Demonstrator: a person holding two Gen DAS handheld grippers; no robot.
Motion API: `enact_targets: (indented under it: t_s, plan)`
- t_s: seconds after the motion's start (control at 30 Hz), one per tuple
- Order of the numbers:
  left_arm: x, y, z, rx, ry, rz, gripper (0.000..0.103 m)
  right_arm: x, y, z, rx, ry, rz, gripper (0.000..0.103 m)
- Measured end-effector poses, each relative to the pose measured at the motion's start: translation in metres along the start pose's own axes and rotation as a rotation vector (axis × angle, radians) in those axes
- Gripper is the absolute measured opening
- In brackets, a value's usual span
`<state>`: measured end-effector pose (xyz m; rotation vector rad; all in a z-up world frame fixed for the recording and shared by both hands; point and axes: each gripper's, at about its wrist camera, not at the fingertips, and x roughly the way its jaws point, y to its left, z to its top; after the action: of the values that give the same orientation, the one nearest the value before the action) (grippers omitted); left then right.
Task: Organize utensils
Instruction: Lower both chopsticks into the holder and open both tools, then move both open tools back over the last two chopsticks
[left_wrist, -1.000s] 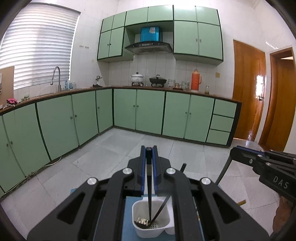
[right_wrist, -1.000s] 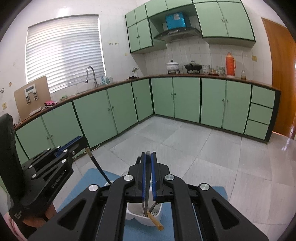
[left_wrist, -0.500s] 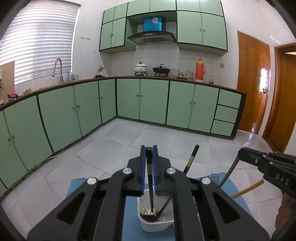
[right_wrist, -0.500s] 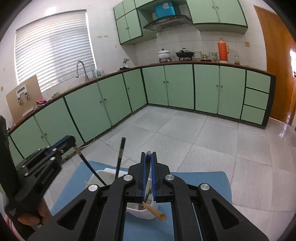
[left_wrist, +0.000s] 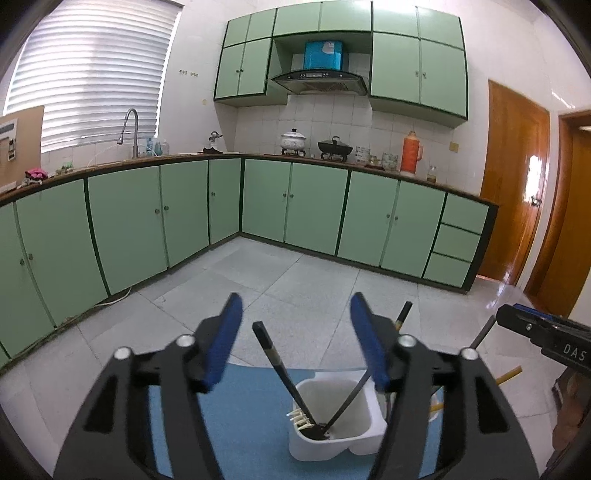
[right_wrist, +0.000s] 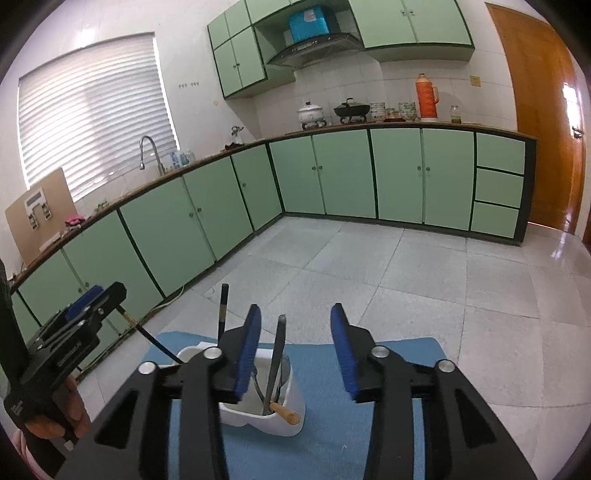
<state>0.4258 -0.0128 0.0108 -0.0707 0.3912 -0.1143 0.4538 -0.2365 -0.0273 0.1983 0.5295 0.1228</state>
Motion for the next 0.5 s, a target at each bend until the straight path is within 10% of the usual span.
enact_targets:
  t_s: [0.5]
  plan:
    - [-0.065, 0.003, -0.021, -0.004, -0.056, 0.007, 0.091, -0.067, -0.003, -0.024, -0.011, -0.111, -0.015, 0.08]
